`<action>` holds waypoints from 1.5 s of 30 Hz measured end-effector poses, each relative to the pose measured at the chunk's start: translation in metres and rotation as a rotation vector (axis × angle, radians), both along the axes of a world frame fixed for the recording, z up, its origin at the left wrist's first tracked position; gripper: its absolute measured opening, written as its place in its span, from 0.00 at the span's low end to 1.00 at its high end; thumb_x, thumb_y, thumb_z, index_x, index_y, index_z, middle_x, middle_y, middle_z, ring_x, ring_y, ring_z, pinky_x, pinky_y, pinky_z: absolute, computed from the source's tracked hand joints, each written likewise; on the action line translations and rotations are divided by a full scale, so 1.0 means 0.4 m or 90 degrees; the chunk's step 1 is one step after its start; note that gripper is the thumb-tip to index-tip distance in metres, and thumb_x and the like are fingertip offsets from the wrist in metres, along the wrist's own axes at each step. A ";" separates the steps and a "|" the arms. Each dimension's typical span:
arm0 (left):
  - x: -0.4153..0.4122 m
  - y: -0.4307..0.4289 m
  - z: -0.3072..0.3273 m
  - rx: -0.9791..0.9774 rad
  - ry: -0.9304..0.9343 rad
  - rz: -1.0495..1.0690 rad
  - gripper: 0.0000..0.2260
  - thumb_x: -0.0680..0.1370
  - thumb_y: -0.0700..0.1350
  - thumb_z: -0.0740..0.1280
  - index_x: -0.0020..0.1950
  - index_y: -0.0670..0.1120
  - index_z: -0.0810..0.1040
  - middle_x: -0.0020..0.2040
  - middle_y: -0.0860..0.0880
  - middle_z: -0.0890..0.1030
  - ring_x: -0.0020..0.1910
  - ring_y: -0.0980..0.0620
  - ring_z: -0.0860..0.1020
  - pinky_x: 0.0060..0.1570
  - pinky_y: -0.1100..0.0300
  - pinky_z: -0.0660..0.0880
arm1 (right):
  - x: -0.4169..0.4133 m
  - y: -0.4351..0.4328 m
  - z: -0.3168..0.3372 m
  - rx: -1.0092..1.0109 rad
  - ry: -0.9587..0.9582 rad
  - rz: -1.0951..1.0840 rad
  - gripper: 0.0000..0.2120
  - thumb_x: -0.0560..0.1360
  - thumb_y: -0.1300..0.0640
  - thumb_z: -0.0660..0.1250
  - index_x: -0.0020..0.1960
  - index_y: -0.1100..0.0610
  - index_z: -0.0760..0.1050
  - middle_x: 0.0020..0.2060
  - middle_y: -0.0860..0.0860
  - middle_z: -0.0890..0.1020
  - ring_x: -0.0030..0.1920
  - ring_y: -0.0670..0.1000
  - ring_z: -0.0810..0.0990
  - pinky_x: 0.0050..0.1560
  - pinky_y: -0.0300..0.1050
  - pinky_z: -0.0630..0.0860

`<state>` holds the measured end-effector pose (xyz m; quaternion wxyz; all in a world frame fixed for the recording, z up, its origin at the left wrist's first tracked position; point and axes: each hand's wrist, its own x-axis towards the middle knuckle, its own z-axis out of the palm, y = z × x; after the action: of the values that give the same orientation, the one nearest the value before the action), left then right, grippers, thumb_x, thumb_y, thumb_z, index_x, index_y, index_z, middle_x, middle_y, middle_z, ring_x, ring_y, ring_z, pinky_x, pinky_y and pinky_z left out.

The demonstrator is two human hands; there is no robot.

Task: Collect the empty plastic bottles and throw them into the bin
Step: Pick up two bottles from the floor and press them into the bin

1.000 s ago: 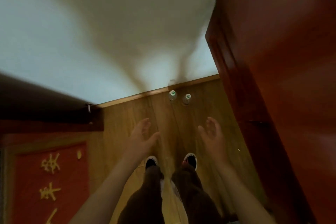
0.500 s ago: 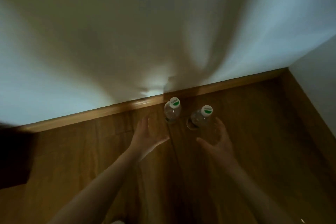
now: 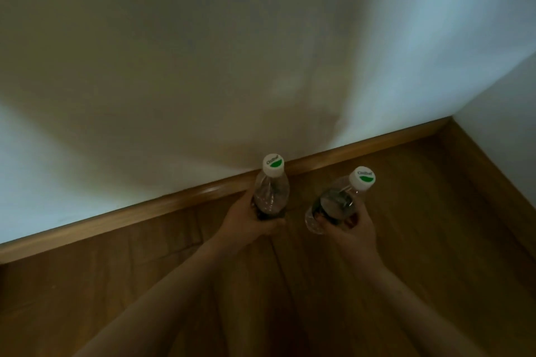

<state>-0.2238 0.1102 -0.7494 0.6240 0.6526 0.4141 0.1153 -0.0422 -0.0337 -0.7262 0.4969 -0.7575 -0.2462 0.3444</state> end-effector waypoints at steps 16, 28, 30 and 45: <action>-0.296 -0.240 1.393 -0.011 0.121 0.114 0.19 0.70 0.54 0.74 0.57 0.61 0.71 0.47 0.63 0.78 0.46 0.64 0.78 0.47 0.63 0.76 | -0.249 -0.210 1.257 -0.040 0.090 0.000 0.37 0.64 0.45 0.76 0.69 0.46 0.67 0.64 0.52 0.74 0.60 0.52 0.78 0.55 0.49 0.80; -0.560 -0.541 2.085 0.027 0.078 0.255 0.20 0.72 0.48 0.74 0.62 0.52 0.73 0.50 0.58 0.80 0.48 0.62 0.79 0.39 0.73 0.76 | -0.439 -0.392 1.943 -0.003 0.041 0.194 0.26 0.70 0.55 0.75 0.65 0.51 0.70 0.52 0.48 0.81 0.52 0.49 0.83 0.49 0.44 0.82; -0.622 -0.593 2.071 0.034 0.090 0.318 0.23 0.71 0.50 0.76 0.62 0.53 0.73 0.51 0.57 0.80 0.49 0.62 0.78 0.46 0.69 0.78 | -0.437 -0.416 1.942 -0.019 0.031 0.244 0.27 0.70 0.55 0.75 0.65 0.53 0.69 0.53 0.49 0.81 0.52 0.50 0.82 0.50 0.45 0.82; -0.728 -1.359 1.992 -0.100 0.080 1.112 0.19 0.72 0.48 0.75 0.60 0.54 0.74 0.49 0.54 0.83 0.46 0.58 0.81 0.43 0.60 0.74 | -0.582 -0.498 1.865 -0.131 -0.046 0.839 0.22 0.70 0.55 0.76 0.60 0.50 0.70 0.48 0.47 0.81 0.46 0.48 0.81 0.43 0.43 0.78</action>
<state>-0.5149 -0.4334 0.0474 0.3319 0.0626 0.8057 0.4865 -0.2749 -0.2329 0.0197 0.0994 -0.5033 -0.6398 0.5722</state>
